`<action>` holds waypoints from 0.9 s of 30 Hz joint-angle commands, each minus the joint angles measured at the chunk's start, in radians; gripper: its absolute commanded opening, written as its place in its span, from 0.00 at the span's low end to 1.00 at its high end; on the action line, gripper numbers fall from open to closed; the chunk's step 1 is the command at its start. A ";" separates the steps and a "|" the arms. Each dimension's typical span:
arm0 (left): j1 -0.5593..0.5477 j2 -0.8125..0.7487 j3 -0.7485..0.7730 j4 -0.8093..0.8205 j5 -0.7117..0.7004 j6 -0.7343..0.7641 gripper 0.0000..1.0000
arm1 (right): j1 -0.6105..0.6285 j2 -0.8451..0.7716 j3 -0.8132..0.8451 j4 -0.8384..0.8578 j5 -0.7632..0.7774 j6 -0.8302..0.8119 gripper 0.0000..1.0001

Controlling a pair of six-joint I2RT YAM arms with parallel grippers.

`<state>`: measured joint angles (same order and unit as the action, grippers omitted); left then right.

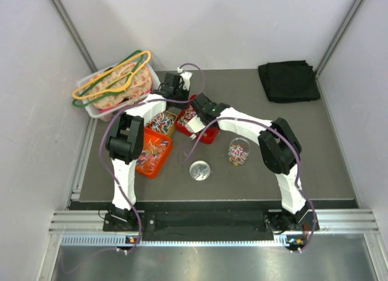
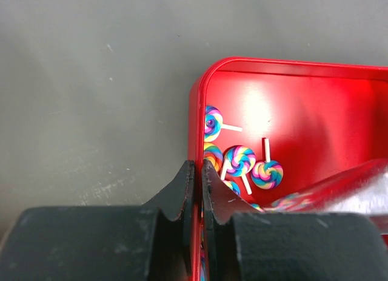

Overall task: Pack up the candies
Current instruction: Scoop the fake candies from the storage box.

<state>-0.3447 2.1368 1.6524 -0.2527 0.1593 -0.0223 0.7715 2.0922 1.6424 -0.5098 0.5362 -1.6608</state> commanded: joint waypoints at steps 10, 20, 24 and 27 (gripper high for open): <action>-0.034 -0.012 0.081 0.110 0.057 -0.011 0.00 | 0.015 0.046 0.089 -0.250 -0.375 0.033 0.00; -0.047 0.008 0.119 0.095 0.049 -0.016 0.00 | 0.025 0.176 0.213 -0.297 -0.337 0.303 0.00; -0.047 -0.002 0.106 0.099 0.042 -0.011 0.00 | 0.035 0.161 0.211 -0.297 -0.348 0.395 0.00; -0.045 0.003 0.104 0.099 0.039 -0.014 0.00 | 0.057 0.183 0.224 -0.332 -0.329 0.455 0.00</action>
<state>-0.3687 2.1662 1.7000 -0.3016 0.1627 0.0219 0.7506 2.2162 1.8469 -0.7883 0.3500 -1.3361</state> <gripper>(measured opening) 0.090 0.118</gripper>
